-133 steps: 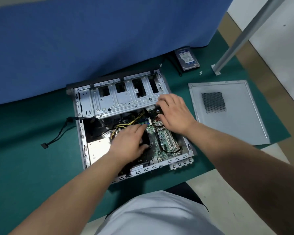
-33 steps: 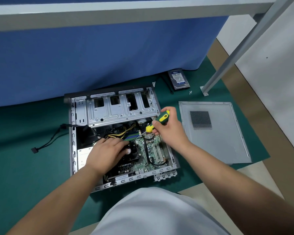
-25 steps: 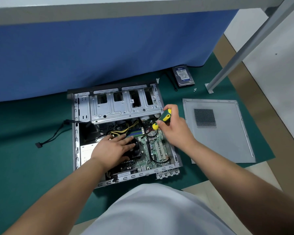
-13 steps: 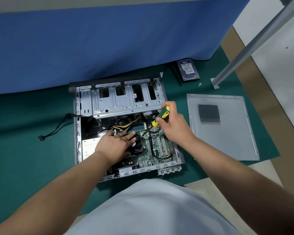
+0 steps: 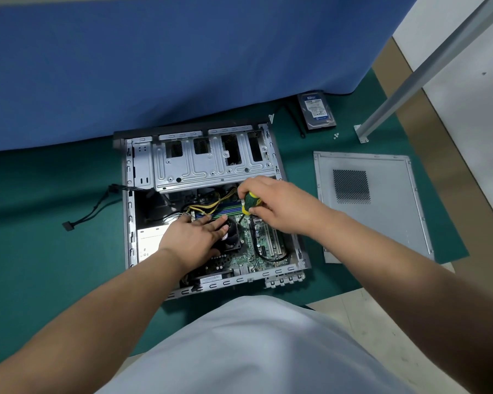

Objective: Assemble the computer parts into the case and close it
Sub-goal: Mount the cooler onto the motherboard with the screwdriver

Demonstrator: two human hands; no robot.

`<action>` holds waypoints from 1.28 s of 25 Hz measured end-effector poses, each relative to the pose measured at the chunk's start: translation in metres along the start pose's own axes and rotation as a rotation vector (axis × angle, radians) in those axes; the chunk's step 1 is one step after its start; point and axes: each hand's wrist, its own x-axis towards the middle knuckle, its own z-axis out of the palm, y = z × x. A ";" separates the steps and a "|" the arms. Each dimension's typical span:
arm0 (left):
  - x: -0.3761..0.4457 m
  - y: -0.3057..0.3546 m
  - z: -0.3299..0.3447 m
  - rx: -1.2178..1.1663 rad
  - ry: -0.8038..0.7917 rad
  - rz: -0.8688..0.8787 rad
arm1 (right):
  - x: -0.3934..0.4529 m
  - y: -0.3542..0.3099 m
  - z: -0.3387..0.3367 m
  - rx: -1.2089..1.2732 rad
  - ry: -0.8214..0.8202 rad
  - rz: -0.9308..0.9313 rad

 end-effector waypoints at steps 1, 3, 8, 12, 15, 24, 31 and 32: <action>0.000 0.000 0.000 0.000 0.000 -0.001 | 0.005 -0.003 -0.006 -0.054 -0.072 -0.035; 0.000 0.000 0.000 -0.002 0.000 -0.002 | 0.015 -0.011 -0.017 -0.179 -0.203 -0.075; 0.000 0.001 -0.001 -0.016 -0.009 -0.010 | 0.030 -0.027 -0.031 -0.391 -0.185 0.117; 0.000 0.001 -0.001 -0.031 -0.022 -0.017 | 0.035 -0.053 -0.006 -0.556 -0.035 0.355; 0.002 0.003 -0.001 -0.025 -0.028 -0.028 | 0.042 -0.060 -0.014 -0.495 -0.126 0.262; 0.004 0.005 0.001 -0.052 -0.054 -0.046 | 0.039 -0.045 -0.038 -0.468 -0.225 0.125; 0.006 0.005 0.002 -0.071 -0.072 -0.044 | 0.031 -0.039 -0.031 -0.417 -0.272 0.200; 0.005 0.005 0.003 -0.078 -0.073 -0.045 | 0.033 -0.037 -0.039 -0.394 -0.358 0.113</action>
